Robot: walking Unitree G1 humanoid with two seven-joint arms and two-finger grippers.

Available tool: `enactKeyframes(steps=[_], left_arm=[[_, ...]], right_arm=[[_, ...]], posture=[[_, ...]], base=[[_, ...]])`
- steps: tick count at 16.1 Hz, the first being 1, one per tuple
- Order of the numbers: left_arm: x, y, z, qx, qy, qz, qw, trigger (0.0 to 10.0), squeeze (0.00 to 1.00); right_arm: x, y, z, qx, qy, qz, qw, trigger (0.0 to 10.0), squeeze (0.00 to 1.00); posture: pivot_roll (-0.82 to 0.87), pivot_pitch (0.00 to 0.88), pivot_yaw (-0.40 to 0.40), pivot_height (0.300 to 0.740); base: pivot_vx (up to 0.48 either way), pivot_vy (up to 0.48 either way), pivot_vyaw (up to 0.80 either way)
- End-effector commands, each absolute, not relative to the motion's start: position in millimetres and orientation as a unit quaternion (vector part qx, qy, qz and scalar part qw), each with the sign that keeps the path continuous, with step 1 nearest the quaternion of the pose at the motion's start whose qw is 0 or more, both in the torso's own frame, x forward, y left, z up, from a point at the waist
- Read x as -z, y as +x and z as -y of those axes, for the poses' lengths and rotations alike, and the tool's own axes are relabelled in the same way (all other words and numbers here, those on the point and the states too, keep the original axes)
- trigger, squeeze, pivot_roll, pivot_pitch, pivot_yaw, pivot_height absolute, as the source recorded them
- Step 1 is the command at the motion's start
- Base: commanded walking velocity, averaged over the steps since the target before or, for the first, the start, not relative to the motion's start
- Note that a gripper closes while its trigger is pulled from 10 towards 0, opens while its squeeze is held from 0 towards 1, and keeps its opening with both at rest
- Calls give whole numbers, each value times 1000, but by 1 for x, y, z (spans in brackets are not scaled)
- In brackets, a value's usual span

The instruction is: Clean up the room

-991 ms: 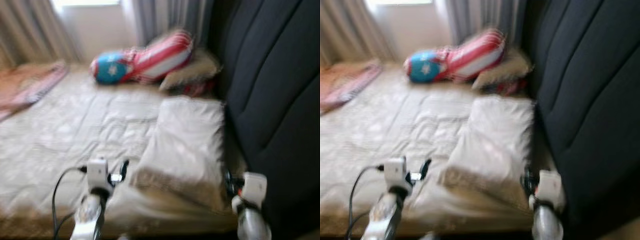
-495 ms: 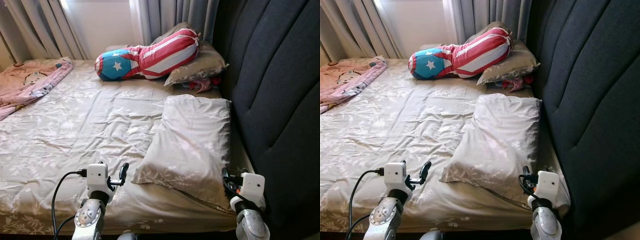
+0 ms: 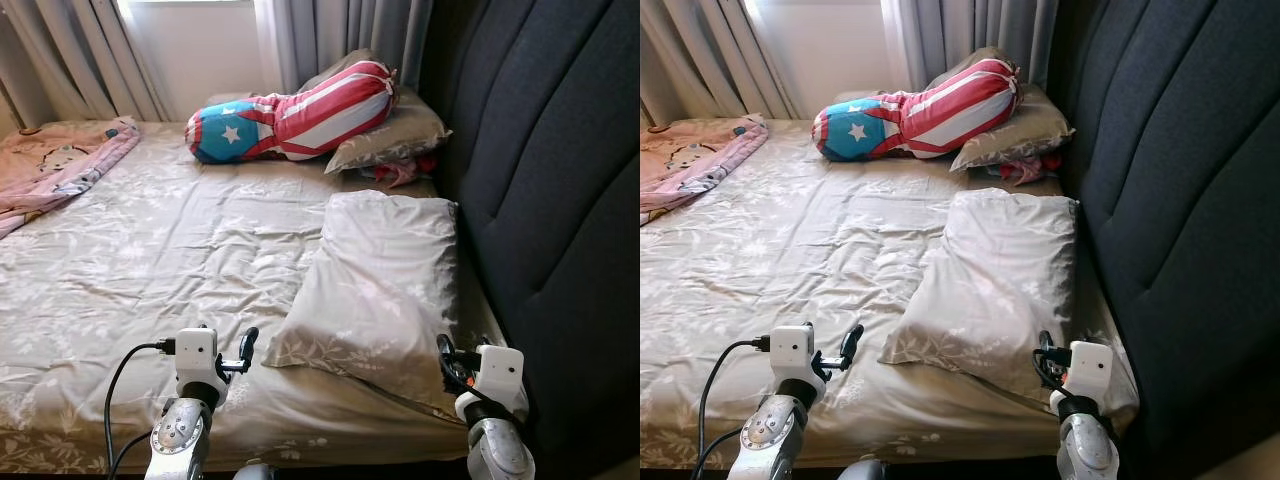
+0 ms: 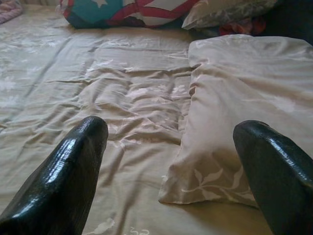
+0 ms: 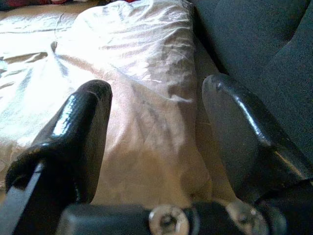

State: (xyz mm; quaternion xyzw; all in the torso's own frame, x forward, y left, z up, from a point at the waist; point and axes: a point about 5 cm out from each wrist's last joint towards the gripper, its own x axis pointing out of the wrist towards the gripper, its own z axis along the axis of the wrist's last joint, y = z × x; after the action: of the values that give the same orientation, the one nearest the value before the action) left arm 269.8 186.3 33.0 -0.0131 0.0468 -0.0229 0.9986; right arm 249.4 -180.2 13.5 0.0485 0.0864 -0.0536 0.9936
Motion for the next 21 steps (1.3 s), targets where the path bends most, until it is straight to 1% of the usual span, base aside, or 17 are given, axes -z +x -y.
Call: enactKeyframes(steps=[1, 2, 4, 5, 11, 15, 18, 21], left_arm=[[-33, 270, -187, 25, -12, -50, 998, 10000, 0], [-33, 270, -187, 25, -13, -51, 998, 10000, 0], [-33, 270, -187, 26, -14, -52, 998, 10000, 0], [-32, 270, -187, 26, -14, -52, 998, 10000, 0], [-32, 270, -186, 28, -19, -57, 998, 10000, 0], [-32, 270, -185, 31, -26, -60, 997, 10000, 0], [-32, 271, -185, 32, -26, -60, 997, 10000, 0], [-32, 271, -185, 33, -27, -61, 997, 10000, 0]], right_arm=[[-15, 251, 179, 51, 50, -86, 994, 10000, 0], [-12, 252, 178, 46, 44, -101, 993, 10000, 0], [-12, 253, 176, 37, 43, -104, 993, 10000, 0], [-13, 252, 176, 40, 48, -97, 993, 10000, 0], [-14, 252, 178, 45, 51, -91, 994, 10000, 0], [-15, 252, 174, 30, 46, -88, 995, 10000, 0], [-18, 253, 169, 11, 51, -77, 996, 10000, 0], [-17, 254, 171, 21, 59, -81, 995, 10000, 0]], posture=[[-102, 0, 5, 656], [-101, 0, 5, 656], [-102, 0, 6, 631], [-102, 0, 6, 626], [-101, 0, 5, 626], [-100, 0, 5, 626], [-99, 0, 4, 626], [-98, 0, 5, 626]], base=[[0, 0, 0], [0, 0, 0], [0, 0, 0], [0, 0, 0], [0, 0, 0], [0, 0, 0], [0, 0, 729], [0, 0, 0]])
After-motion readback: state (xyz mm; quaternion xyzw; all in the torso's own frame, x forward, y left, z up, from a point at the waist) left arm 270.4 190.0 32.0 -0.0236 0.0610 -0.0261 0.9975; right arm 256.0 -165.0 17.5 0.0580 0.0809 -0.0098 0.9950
